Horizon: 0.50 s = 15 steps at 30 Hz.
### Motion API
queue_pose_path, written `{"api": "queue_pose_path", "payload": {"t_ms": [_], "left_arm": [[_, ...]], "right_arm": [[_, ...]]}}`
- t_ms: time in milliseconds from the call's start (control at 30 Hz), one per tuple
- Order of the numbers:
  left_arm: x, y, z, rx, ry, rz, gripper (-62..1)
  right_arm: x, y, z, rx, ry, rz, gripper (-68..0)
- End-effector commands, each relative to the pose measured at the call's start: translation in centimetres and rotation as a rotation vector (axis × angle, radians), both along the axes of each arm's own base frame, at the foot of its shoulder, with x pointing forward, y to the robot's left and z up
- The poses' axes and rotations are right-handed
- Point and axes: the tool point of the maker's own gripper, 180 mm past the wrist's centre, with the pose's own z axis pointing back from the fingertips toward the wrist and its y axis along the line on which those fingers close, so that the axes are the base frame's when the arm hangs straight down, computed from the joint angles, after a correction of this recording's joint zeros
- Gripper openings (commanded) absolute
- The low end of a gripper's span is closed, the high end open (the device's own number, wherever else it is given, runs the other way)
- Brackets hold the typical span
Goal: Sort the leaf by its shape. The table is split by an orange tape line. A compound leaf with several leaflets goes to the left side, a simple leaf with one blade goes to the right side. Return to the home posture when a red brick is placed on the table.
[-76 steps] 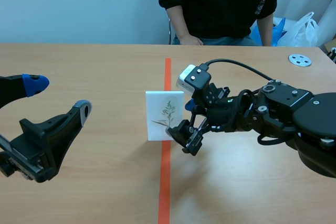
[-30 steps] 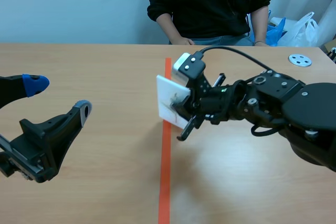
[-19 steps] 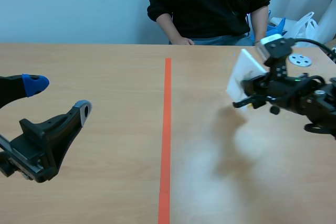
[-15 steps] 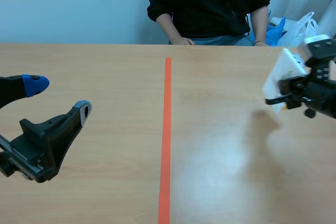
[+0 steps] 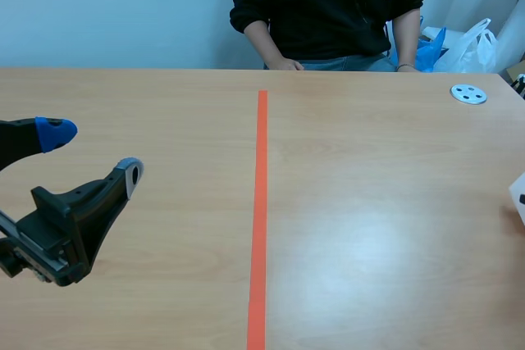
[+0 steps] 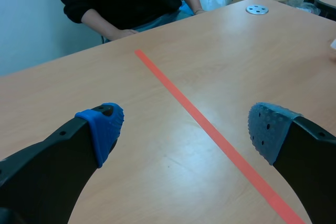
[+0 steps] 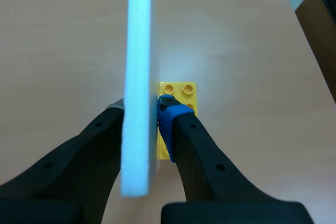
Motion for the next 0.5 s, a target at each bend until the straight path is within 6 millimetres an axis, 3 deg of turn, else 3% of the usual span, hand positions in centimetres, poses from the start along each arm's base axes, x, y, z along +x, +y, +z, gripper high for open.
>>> {"api": "queue_pose_path", "payload": {"t_ms": [0, 167, 333, 400, 467], "left_arm": [[0.0, -0.2, 0.7, -0.021, -0.022, -0.003, -9.7], [0.0, -0.2, 0.7, -0.021, -0.022, -0.003, -9.7], [0.0, -0.2, 0.7, -0.021, -0.022, -0.003, -9.7], [0.0, -0.2, 0.7, -0.021, -0.022, -0.003, -9.7], [0.0, -0.2, 0.7, -0.021, -0.022, -0.003, -9.7]], "right_arm": [[0.5, -0.7, 1.4, -0.007, -0.05, -0.023, -61.3], [-1.2, -1.7, 0.5, -0.002, -0.039, -0.08, -60.9], [-1.4, -2.4, 0.8, -0.009, -0.049, -0.104, -60.0], [-1.4, -2.4, 0.8, -0.01, -0.052, -0.104, -53.4], [-1.4, -2.4, 0.9, -0.01, -0.056, -0.103, -41.7]]}}
